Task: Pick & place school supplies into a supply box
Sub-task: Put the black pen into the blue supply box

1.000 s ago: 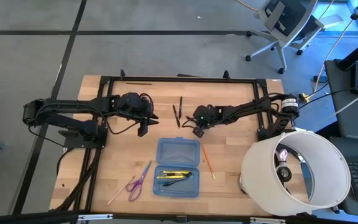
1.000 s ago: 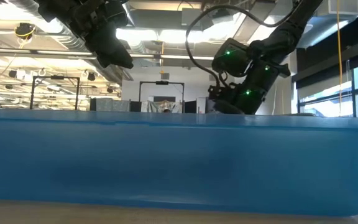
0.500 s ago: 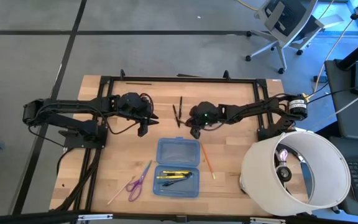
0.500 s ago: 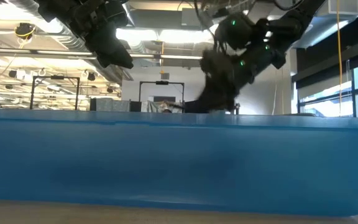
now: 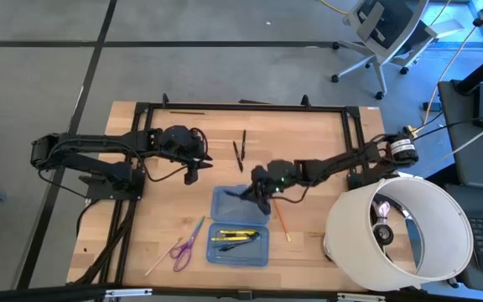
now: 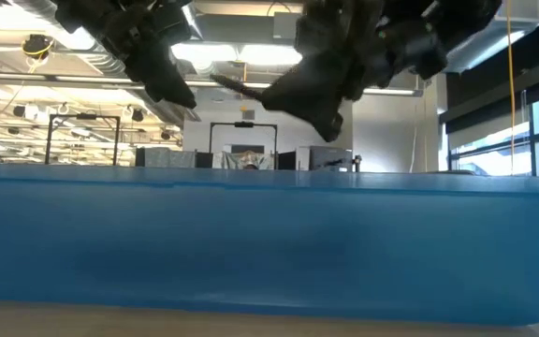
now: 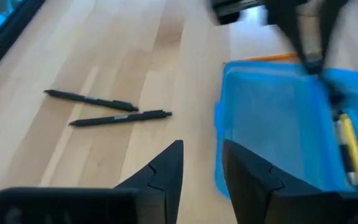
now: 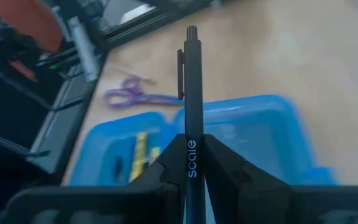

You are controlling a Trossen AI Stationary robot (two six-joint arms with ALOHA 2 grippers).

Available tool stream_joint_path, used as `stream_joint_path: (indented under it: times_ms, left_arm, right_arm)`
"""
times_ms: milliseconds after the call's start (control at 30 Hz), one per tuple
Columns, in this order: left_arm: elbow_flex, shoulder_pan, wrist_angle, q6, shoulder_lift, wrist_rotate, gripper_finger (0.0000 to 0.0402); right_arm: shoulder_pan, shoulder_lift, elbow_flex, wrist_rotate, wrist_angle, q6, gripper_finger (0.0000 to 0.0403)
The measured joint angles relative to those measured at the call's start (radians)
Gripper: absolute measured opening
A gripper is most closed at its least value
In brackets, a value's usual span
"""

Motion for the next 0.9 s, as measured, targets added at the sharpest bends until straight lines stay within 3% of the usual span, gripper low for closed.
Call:
stream_joint_path:
  times_ms: [367, 900]
  left_arm:
    - [0.000, 0.000, -0.004, -0.034, 0.000, -0.025, 0.0101]
    - [0.000, 0.000, -0.024, -0.080, 0.000, -0.025, 0.0098]
  right_arm:
    - [0.157, 0.056, 0.035, 0.149, 0.009, 0.147, 0.0049]
    - [0.214, 0.272, 0.125, 0.098, 0.021, 0.172, 0.0049]
